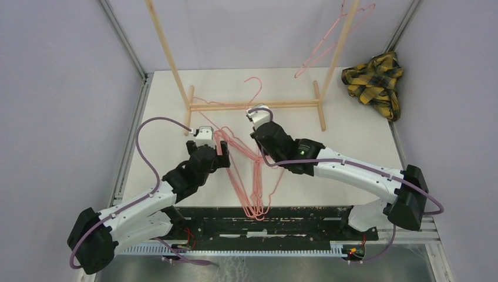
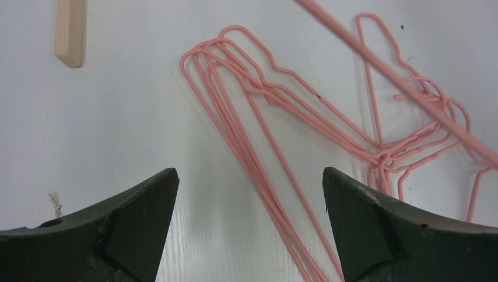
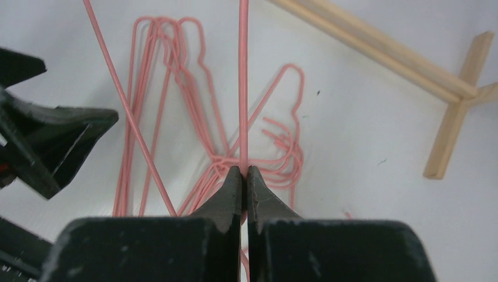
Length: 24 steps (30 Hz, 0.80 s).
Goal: Organize the hangers
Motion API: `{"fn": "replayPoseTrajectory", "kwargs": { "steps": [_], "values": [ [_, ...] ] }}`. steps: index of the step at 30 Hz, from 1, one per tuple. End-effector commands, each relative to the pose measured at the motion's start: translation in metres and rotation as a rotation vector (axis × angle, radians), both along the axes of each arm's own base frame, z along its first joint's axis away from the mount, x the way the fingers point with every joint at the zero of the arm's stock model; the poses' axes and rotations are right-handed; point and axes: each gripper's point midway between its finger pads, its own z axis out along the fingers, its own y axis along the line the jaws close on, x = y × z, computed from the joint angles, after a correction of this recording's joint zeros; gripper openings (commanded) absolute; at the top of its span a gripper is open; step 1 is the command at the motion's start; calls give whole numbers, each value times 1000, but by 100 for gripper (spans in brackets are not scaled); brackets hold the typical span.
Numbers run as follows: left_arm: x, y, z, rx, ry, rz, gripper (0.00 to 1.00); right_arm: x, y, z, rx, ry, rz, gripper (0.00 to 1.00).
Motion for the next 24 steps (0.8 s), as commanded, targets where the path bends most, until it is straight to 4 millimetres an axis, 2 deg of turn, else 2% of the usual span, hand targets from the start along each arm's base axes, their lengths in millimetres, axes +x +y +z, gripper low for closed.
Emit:
{"fn": "replayPoseTrajectory", "kwargs": {
  "steps": [1, 4, 8, 13, 20, 24],
  "values": [
    [1, -3, 25, -102, -58, 21, 99, 38, 9, 66, 5, -226, -82, 1],
    [-1, -5, 37, -140, -85, 3, 99, 54, 15, 109, 17, -340, -120, 1],
    [-1, -6, 41, -140, -93, -4, 99, 75, 16, 159, 9, -481, -207, 1],
    [1, -5, 40, -116, -84, -3, 99, 89, 23, 207, 50, -605, -254, 1],
    [1, -4, 41, -105, -81, 0, 99, 124, 20, 239, 26, -667, -319, 1],
    [0, -2, 40, -101, -82, 6, 99, 141, 10, 242, 26, -667, -351, 1]
  ]
}}
